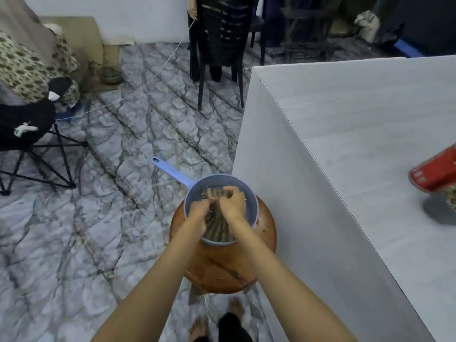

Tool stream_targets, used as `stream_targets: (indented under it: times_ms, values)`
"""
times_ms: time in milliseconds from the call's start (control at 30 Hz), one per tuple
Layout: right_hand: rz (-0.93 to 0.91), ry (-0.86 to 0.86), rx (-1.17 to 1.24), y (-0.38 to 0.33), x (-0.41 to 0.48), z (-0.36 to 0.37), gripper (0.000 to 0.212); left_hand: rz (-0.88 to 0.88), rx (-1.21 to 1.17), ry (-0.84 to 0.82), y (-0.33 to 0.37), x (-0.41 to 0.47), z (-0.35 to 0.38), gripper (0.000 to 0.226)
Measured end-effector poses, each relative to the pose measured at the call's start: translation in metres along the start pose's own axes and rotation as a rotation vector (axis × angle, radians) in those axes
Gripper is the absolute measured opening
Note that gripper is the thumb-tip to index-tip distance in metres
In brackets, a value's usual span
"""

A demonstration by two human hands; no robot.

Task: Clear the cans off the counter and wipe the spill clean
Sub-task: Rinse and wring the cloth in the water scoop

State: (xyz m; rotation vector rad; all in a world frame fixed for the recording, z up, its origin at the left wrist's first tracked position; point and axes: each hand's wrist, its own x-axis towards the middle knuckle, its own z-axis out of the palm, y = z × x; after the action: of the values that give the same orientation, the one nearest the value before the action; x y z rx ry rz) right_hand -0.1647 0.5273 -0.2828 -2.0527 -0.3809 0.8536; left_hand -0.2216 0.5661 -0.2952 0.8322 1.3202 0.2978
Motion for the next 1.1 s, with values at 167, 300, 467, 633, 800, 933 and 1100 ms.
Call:
stream_targets:
  times_ms: [167,300,467,633,800,933,1100]
  values:
    - [0.308,0.016,0.214,0.014,0.027,0.014,0.042,0.076,0.23,0.18,-0.003,0.01,0.01,0.027]
    - [0.497,-0.027,0.357,0.029,0.038,0.018,0.036,0.096,0.324,0.304,-0.007,0.012,0.012,0.03]
    - [0.484,-0.082,0.29,0.038,0.041,0.018,0.037,0.143,0.6,0.338,-0.011,0.021,0.016,0.058]
    - [0.436,-0.093,0.184,0.036,0.043,0.009,0.041,0.212,1.027,0.319,-0.015,0.019,0.017,0.052]
    - [0.207,-0.255,-0.068,0.021,0.031,-0.014,0.035,0.235,1.044,0.281,-0.014,0.009,0.017,0.033]
    - [0.028,-0.368,-0.3,0.006,0.019,-0.041,0.04,0.475,1.131,0.286,-0.017,-0.002,0.007,0.042]
    - [-0.006,-0.473,-0.546,-0.006,0.017,-0.056,0.034,0.773,1.251,-0.124,-0.005,0.006,0.006,0.053]
